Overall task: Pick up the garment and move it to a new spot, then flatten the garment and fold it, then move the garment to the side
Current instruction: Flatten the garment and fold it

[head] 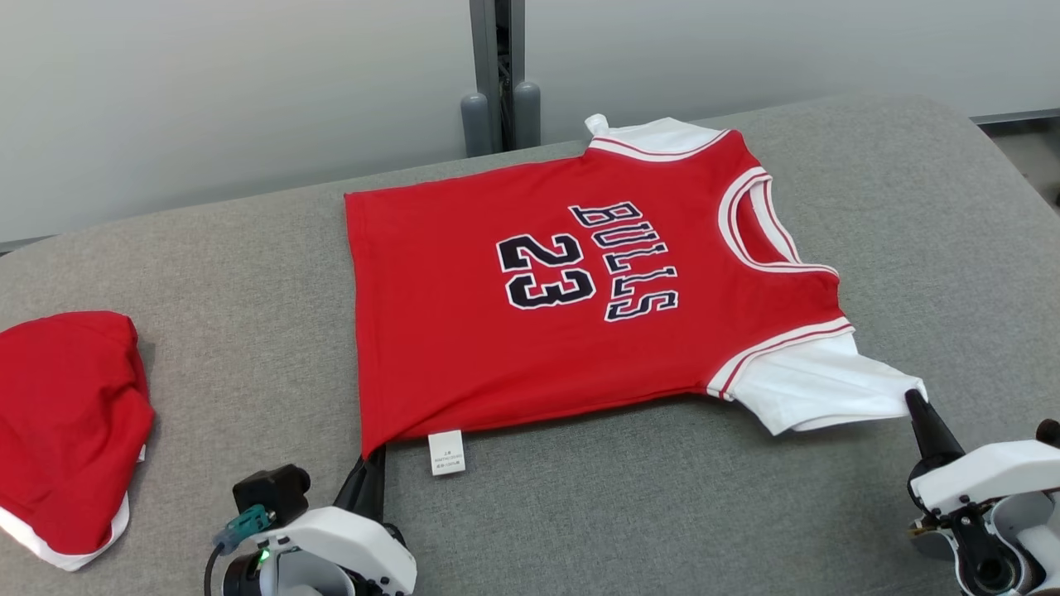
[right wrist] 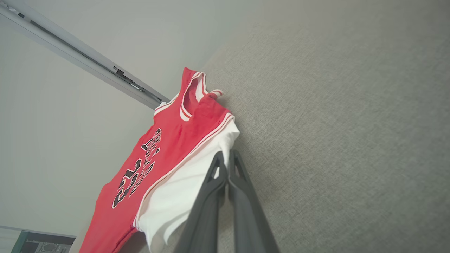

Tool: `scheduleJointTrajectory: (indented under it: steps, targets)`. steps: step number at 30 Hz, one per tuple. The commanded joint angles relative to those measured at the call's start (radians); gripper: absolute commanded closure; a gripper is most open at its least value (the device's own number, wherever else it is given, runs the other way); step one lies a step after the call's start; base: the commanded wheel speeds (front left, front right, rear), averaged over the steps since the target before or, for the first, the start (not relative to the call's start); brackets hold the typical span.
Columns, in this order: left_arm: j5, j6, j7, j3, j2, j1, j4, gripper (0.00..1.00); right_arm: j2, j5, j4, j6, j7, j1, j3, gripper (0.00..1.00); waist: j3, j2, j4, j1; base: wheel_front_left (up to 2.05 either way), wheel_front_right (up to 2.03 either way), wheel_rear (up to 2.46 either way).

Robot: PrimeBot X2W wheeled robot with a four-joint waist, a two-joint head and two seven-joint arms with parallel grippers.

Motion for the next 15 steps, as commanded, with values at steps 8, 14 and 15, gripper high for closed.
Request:
scheduleJointTrajectory:
  steps: [8, 14, 15]
  targets:
    - [0.008, 0.041, -0.004, 0.052, 0.008, 0.085, -0.101, 1.0, -0.039, -0.01, -0.052, 0.0, 0.021, 0.067, 0.021, 1.0, -0.013, -0.0001, 0.009, 0.0001, 0.0, 0.0, 0.0]
    - [0.008, 0.076, -0.004, 0.107, 0.008, 0.146, -0.191, 1.0, -0.052, -0.013, -0.085, 0.0, 0.04, 0.106, 0.033, 1.0, -0.023, -0.0001, 0.018, 0.0001, 0.0, 0.0, 0.0]
    - [0.01, 0.081, -0.005, 0.112, 0.008, 0.156, -0.201, 1.0, -0.054, -0.012, -0.089, 0.0, 0.04, 0.114, 0.031, 1.0, -0.026, -0.0001, 0.021, 0.0001, 0.0, 0.0, 0.0]
